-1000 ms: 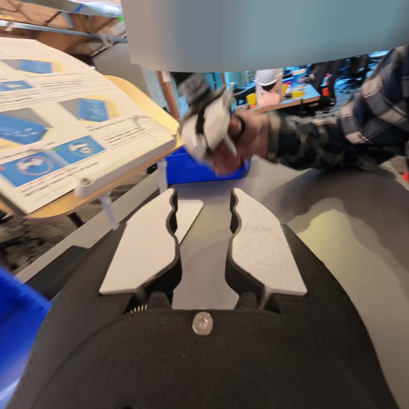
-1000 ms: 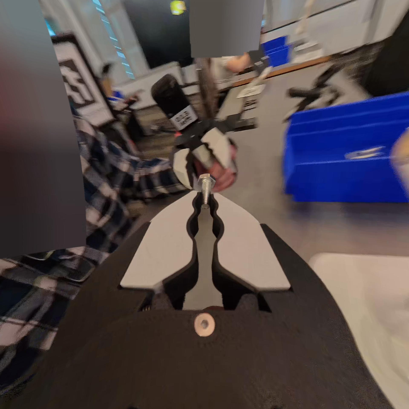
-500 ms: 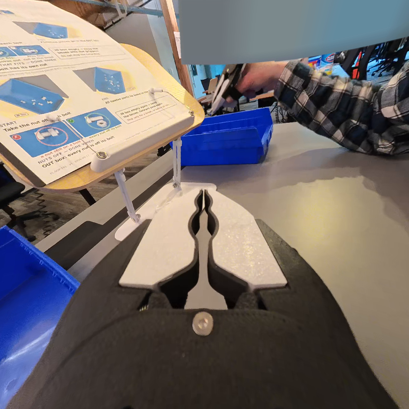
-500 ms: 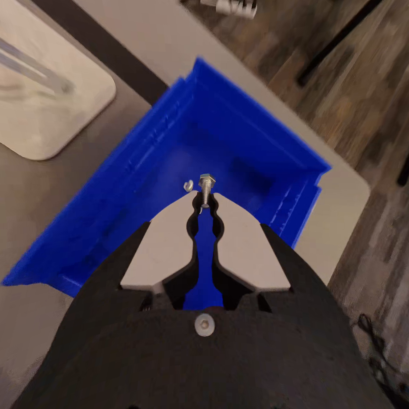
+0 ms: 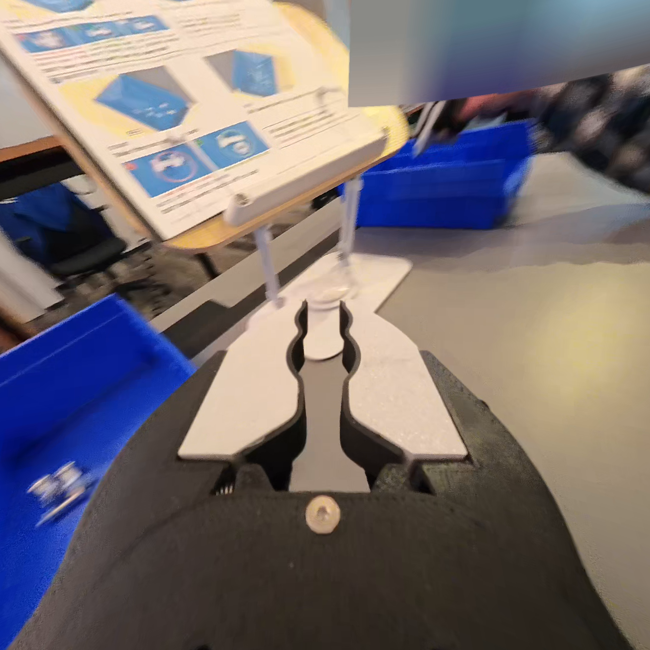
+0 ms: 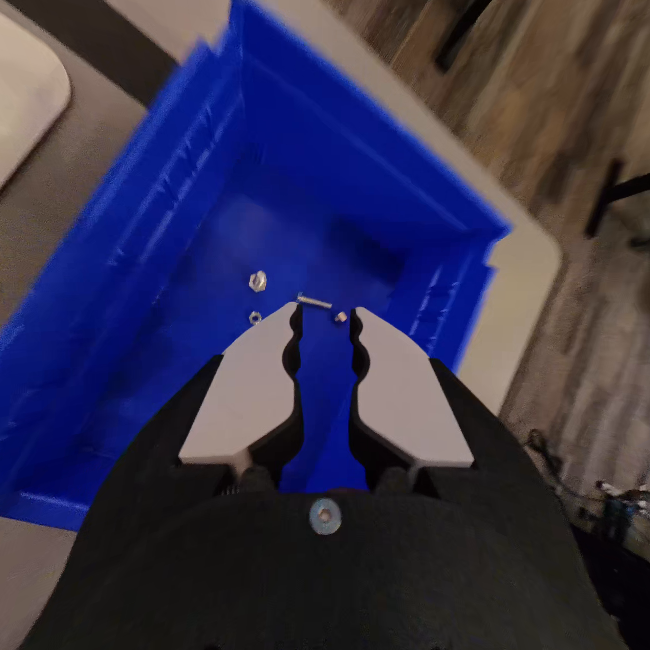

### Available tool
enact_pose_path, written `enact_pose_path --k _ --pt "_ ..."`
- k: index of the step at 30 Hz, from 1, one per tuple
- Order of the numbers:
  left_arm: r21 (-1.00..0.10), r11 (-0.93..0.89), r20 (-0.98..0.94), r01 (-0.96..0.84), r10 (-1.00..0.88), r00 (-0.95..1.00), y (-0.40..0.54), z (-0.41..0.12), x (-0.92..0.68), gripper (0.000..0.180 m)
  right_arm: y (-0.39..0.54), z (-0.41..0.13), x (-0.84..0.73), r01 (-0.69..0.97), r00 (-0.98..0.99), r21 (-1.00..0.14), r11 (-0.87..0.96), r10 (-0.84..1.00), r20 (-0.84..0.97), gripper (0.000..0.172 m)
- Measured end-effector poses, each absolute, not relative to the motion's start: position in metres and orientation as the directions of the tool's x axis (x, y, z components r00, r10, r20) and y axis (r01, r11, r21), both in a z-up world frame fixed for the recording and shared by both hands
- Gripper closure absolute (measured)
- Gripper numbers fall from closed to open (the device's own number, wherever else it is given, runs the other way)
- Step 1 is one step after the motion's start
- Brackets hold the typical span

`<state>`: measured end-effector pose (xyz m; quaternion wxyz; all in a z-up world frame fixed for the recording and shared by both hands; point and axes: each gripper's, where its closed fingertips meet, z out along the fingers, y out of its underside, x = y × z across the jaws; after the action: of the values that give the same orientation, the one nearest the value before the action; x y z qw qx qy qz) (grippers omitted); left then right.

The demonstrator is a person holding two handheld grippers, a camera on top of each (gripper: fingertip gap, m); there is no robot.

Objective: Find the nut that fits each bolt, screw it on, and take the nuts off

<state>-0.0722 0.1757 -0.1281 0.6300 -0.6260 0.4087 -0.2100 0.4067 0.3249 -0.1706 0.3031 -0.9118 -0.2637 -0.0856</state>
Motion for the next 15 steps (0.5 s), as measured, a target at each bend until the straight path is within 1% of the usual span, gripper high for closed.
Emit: enact_pose_path --k 1,4,7,8,10,12,15 --pt "-0.948 0.118 -0.286 -0.295 -0.721 0.631 0.185 -0.13 -0.083 0.167 0.324 -0.154 0.401 0.547 0.837 -0.537 -0.642 0.418 0.353 0.146" --pt "-0.907 0.037 -0.368 -0.419 -0.553 0.747 0.209 -0.137 -0.117 0.172 0.314 -0.109 0.364 0.611 0.79 -0.607 -0.508 0.444 0.423 0.152" --pt "-0.856 -0.018 -0.45 -0.516 -0.464 0.763 0.219 -0.146 -0.136 0.173 0.296 -0.072 0.304 0.669 0.716 -0.67 -0.321 0.519 0.466 0.164" --pt "-0.843 -0.027 -0.47 -0.538 -0.45 0.759 0.22 -0.148 -0.139 0.173 0.288 -0.065 0.28 0.684 0.682 -0.683 -0.256 0.557 0.474 0.165" --pt "-0.819 -0.03 -0.509 -0.573 -0.42 0.751 0.222 -0.149 -0.144 0.171 0.272 -0.059 0.236 0.719 0.599 -0.683 -0.13 0.615 0.513 0.163" --pt "-0.821 -0.042 -0.505 -0.569 -0.413 0.758 0.224 -0.148 -0.149 0.169 0.257 -0.062 0.195 0.728 0.526 -0.685 -0.03 0.666 0.529 0.171" --pt "-0.82 -0.055 -0.519 -0.569 -0.347 0.781 0.232 -0.138 -0.174 0.165 0.232 -0.082 0.127 0.681 0.414 -0.726 0.095 0.768 0.489 0.171"
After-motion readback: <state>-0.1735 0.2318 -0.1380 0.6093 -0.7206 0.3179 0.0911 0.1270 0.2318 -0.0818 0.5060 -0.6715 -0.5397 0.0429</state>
